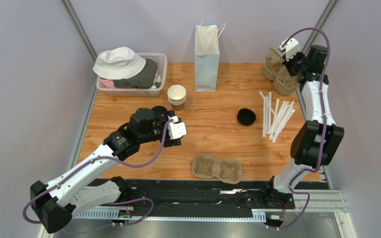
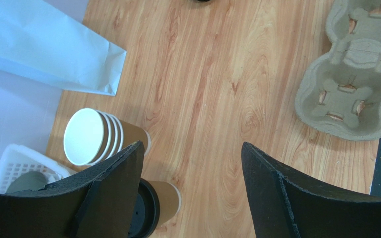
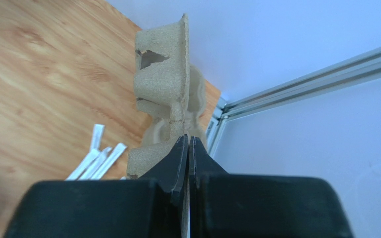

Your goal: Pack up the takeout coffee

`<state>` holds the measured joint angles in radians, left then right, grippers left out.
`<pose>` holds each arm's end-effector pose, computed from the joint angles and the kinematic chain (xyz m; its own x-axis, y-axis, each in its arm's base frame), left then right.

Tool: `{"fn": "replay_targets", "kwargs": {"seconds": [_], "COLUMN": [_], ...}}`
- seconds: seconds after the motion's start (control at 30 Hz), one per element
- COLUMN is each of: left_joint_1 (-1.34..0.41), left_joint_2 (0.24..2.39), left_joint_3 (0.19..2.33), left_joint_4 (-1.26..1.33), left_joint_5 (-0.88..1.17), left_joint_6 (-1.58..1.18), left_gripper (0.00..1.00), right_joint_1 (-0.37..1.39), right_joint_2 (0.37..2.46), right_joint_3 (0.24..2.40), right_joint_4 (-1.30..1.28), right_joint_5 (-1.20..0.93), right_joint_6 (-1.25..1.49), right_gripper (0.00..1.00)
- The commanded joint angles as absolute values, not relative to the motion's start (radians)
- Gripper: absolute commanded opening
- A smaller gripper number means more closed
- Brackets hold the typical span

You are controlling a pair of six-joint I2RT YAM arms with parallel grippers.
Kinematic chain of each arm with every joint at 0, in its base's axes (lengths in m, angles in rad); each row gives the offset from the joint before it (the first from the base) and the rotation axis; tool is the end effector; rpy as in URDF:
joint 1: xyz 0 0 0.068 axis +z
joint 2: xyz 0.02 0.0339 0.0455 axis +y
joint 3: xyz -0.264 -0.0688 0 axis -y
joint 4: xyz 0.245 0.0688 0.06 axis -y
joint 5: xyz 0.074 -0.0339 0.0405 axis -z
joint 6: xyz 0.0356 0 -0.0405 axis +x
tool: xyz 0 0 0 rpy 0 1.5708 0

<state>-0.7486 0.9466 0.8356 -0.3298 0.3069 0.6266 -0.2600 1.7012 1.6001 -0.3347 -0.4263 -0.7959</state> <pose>0.1491 -0.1532 0.3142 0.2446 0.5357 -0.8082 0.8710 0.2448 0.4259 0.3909 -0.0888 0.3653 -0.1938 -0.6216 -0.7590 -0.3812 0.7606 -0.5256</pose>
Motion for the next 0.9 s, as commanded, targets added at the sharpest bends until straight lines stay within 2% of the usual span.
{"fn": "replay_targets", "kwargs": {"seconds": [0.0,0.3,0.67,0.87], "left_joint_1": [-0.713,-0.638,-0.604,-0.604], "left_joint_2": [0.946,0.974,0.98,0.983], "left_joint_3": [0.884,0.908,0.922,0.93], "left_joint_4": [-0.345,-0.373,-0.4,-0.397], "left_joint_5": [0.318,0.356,0.382,0.393], "left_joint_6": [0.581,0.594,0.64,0.643], "left_gripper": [0.8,0.8,0.8,0.8], "right_joint_1": [-0.265,-0.264,-0.239,-0.233], "right_joint_2": [1.836,2.04,2.062,2.023], "right_joint_3": [1.716,1.856,1.668,1.575], "right_joint_4": [-0.178,-0.08,0.046,0.005], "right_joint_5": [-0.371,-0.339,-0.293,-0.276], "right_joint_6": [-0.903,-1.026,-1.242,-1.304], "right_gripper": [0.0,0.0,0.0,0.0]}}
